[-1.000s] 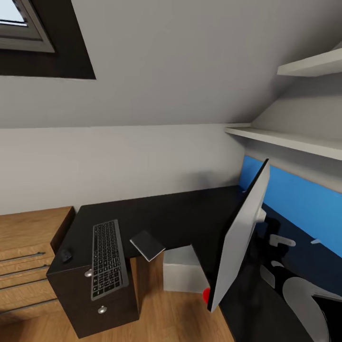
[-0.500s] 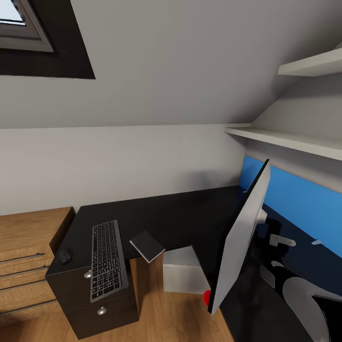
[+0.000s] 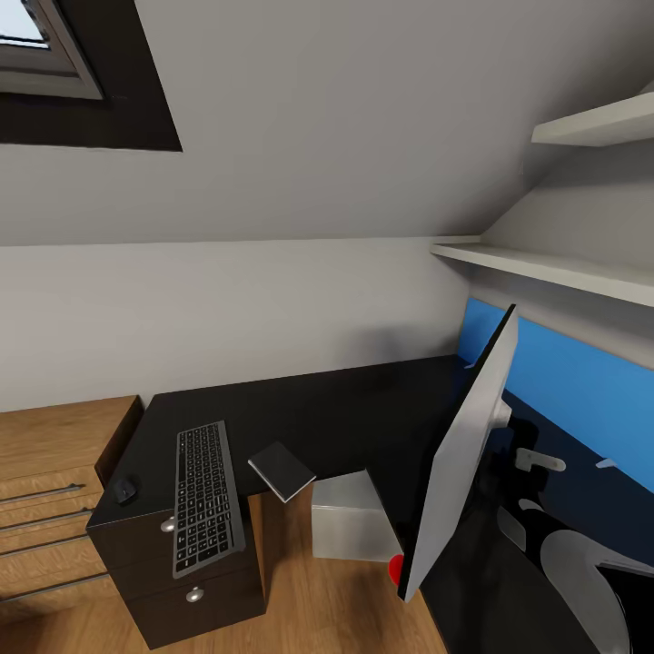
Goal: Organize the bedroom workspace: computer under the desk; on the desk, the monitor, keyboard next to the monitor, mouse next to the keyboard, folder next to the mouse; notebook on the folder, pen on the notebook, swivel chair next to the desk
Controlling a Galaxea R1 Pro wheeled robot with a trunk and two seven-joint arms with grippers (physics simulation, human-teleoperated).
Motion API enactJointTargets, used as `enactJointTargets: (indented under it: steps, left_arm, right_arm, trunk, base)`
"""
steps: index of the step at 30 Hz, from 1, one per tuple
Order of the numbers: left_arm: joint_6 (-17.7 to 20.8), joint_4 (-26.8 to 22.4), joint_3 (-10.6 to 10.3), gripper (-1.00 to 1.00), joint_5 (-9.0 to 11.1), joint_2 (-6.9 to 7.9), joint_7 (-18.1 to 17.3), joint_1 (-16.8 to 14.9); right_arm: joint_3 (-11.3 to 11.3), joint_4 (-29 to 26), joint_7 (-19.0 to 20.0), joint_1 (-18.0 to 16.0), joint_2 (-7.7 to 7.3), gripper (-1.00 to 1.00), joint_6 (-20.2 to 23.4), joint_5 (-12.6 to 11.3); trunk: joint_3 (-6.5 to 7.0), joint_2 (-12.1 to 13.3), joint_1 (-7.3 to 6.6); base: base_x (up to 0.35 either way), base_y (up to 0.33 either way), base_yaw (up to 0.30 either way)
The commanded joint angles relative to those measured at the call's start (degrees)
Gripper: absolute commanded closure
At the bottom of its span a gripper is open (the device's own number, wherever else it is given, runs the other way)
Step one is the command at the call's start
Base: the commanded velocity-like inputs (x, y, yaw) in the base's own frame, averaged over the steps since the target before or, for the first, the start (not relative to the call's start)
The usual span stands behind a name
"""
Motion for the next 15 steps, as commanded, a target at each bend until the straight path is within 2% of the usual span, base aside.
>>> enactJointTargets:
  steps: [1,15]
  left_arm:
    - [-0.2,-0.1,-0.5,-1.00,0.5,0.06,0.4,0.0]
    - [-0.2,-0.1,-0.4,-1.00,0.5,0.06,0.4,0.0]
  right_arm:
    - [0.0,0.0,0.2,-0.1,0.00,1.00,-0.3,-0.3]
    - [0.0,0.0,0.2,-0.1,0.00,1.00,-0.6,-0.3]
  trunk:
    - [-0.06,-0.1,0.01]
    - [-0.06,-0.1,0.01]
  base:
    - [0.000,0.000,0.000]
    - [0.000,0.000,0.000]
